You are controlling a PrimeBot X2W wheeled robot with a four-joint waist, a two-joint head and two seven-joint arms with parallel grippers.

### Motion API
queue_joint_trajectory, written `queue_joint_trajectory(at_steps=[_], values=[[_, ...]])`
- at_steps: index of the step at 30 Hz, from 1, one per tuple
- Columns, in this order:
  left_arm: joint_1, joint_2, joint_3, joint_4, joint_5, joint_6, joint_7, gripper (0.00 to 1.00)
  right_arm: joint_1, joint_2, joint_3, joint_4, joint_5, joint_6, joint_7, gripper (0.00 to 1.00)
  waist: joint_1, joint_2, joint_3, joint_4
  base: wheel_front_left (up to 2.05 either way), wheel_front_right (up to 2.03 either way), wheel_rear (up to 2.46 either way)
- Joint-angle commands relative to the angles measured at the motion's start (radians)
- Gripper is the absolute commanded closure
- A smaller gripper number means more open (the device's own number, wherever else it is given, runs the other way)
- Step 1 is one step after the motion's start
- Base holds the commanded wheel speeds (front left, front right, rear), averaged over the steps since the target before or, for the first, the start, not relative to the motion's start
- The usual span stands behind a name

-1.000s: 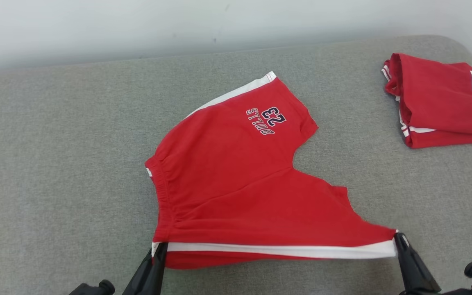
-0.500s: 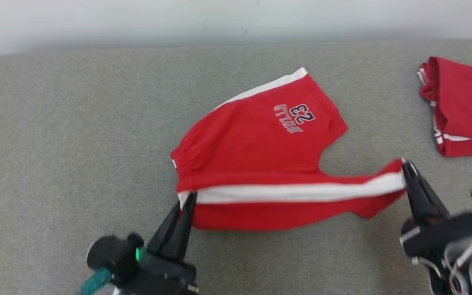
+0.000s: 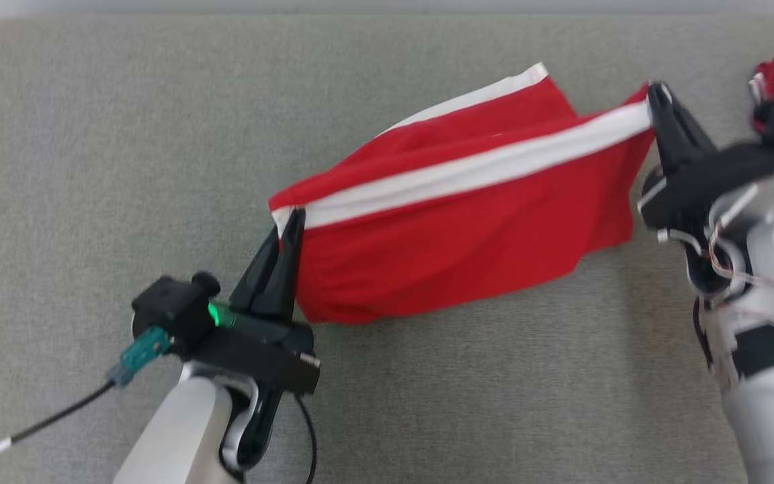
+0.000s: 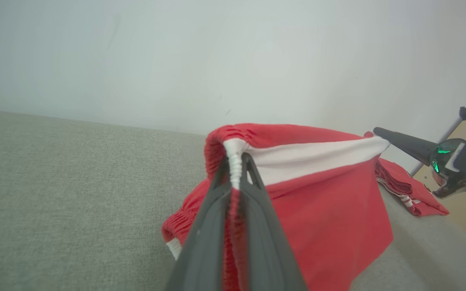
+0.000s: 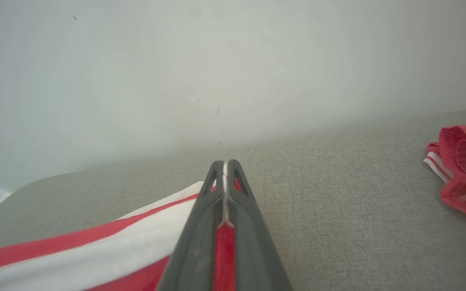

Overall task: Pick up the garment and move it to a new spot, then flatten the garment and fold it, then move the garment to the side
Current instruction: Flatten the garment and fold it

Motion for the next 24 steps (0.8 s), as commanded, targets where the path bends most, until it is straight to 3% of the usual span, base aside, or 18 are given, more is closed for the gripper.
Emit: queue_joint_trajectory(at_steps=[1,18,19,20,21,22,24], values=[[-0.03,-0.007,0.003,0.021,-0.005,0.001,-0.003,1.0,-0.049,-0.006,0.012,0.044,-0.008,-0.003,-0.01,1.0,-0.0002,-0.0001,0.04,0.032,0.0,0.0,0.0],[-0.222,-0.083,-0.02,0.2,0.028,0.001,-0.003,1.0,-0.456,-0.018,0.161,0.549,-0.109,-0.003,-0.129,1.0,-0.0002,-0.0001,0.146,0.11,0.0,0.0,0.0],[-0.226,-0.084,-0.019,0.21,0.033,0.001,-0.003,0.85,-0.468,-0.014,0.168,0.563,-0.11,-0.003,-0.14,1.0,-0.0002,-0.0001,0.145,0.11,0.0,0.0,0.0],[-0.23,-0.084,-0.018,0.221,0.038,0.001,-0.003,0.54,-0.475,-0.01,0.176,0.576,-0.109,-0.003,-0.153,0.74,-0.0002,-0.0001,0.143,0.108,0.0,0.0,0.0],[-0.237,-0.084,-0.015,0.226,0.055,0.001,-0.003,0.0,-0.48,-0.007,0.185,0.589,-0.106,-0.003,-0.162,0.2,-0.0002,-0.0001,0.14,0.106,0.0,0.0,0.0],[-0.238,-0.085,-0.012,0.231,0.067,0.001,-0.003,0.0,-0.483,-0.005,0.194,0.6,-0.1,-0.003,-0.173,0.0,-0.0002,-0.0001,0.135,0.104,0.0,0.0,0.0],[-0.228,-0.088,-0.004,0.241,0.077,0.001,-0.003,0.0,-0.486,-0.004,0.209,0.622,-0.09,-0.003,-0.19,0.0,-0.0002,-0.0001,0.123,0.1,0.0,0.0,0.0]])
